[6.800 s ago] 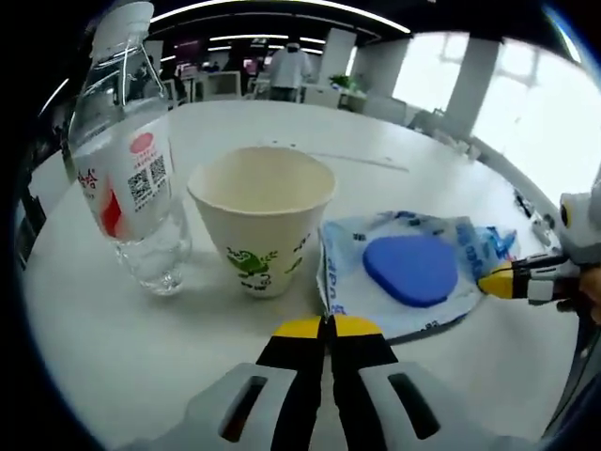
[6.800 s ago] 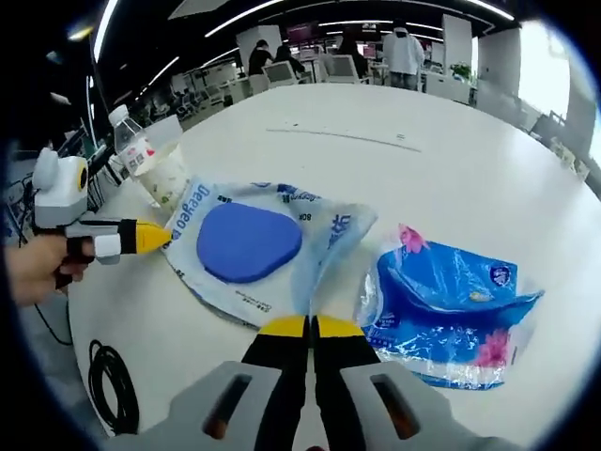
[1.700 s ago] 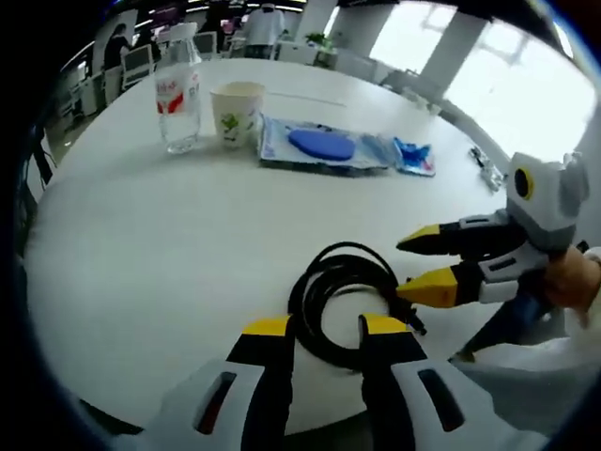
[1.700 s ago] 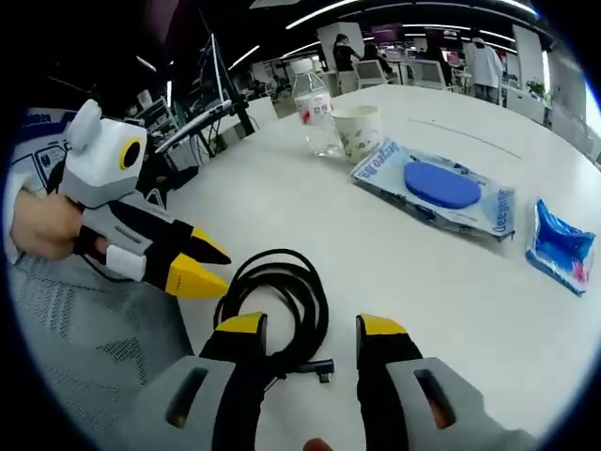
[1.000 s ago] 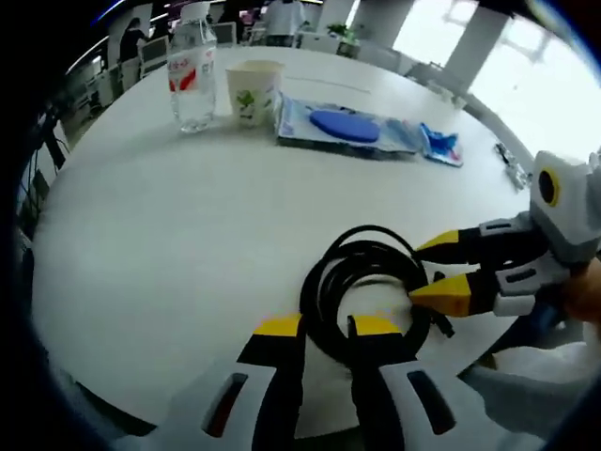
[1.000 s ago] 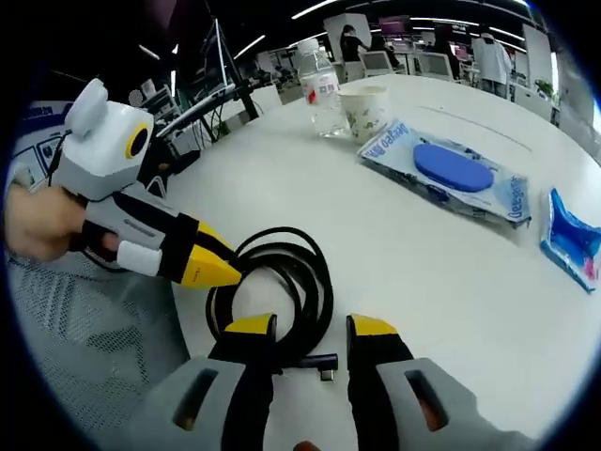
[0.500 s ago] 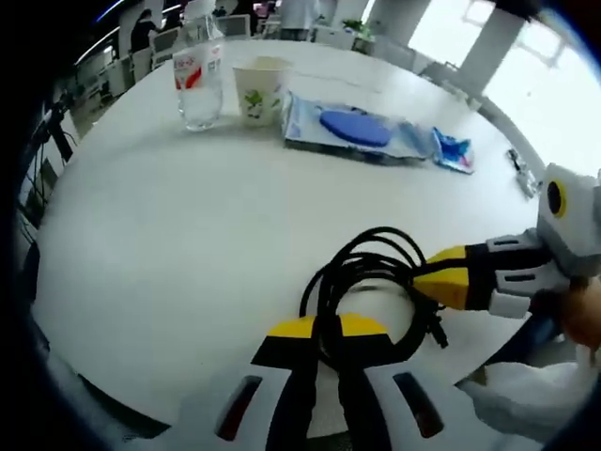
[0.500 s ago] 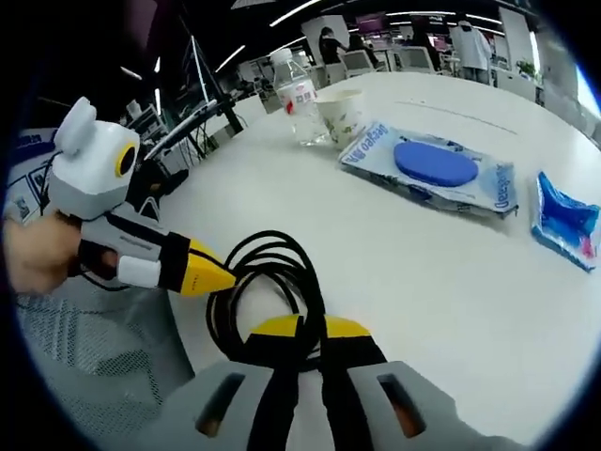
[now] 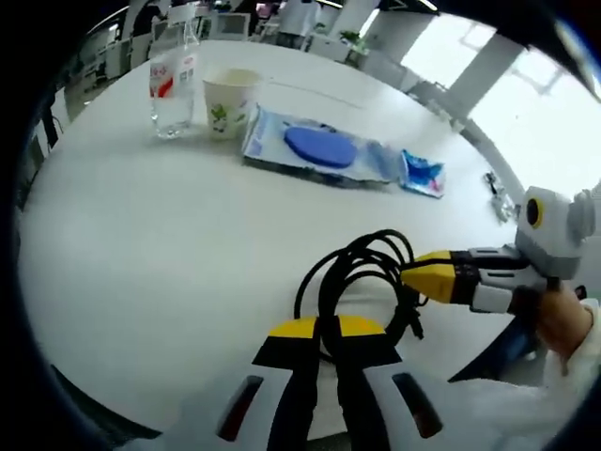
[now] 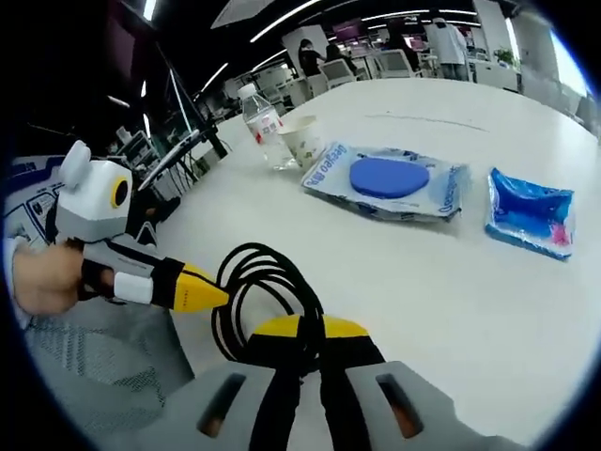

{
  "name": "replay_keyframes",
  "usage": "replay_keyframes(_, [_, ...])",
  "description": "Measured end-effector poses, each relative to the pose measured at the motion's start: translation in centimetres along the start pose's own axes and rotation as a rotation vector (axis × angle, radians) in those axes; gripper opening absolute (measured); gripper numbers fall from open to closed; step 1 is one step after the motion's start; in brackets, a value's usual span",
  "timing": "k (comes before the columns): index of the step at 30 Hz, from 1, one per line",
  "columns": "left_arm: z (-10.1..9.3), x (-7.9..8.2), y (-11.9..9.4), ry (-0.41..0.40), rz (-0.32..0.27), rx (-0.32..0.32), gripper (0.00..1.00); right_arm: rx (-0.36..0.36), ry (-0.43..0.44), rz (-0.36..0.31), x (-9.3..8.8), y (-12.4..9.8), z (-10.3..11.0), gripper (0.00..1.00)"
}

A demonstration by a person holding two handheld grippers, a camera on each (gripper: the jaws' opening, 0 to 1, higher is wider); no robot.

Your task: Arrange the tabletop items into an orderly group along one side of the table until the central work area is clear of visible clutter.

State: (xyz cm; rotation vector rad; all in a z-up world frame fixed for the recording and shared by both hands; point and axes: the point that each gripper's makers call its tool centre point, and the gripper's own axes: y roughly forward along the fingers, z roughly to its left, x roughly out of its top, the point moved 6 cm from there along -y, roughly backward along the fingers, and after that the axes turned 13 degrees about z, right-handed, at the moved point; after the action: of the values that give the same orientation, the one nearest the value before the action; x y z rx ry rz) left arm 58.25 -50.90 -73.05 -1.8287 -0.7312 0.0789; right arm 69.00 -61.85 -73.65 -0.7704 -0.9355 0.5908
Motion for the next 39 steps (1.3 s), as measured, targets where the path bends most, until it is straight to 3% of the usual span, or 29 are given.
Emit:
replay_keyframes(13, [-2.6,2.2,1.3,0.044,0.002,-0.030,0.00,-0.034,0.032,-0.039,-0.3,-2.1,-2.7,0.02])
replay_keyframes(32, [-9.7,4.5,4.7,0.103,0.030,-0.075,0.00,-0.103,0.111,-0.077,-1.5,-5.9,-9.1,0.02])
replay_keyframes(39, [-12.1,4.5,5.6,0.086,0.032,-0.103,0.00,-0.116,0.142,-0.084,-1.9,-6.8,-11.1,0.02])
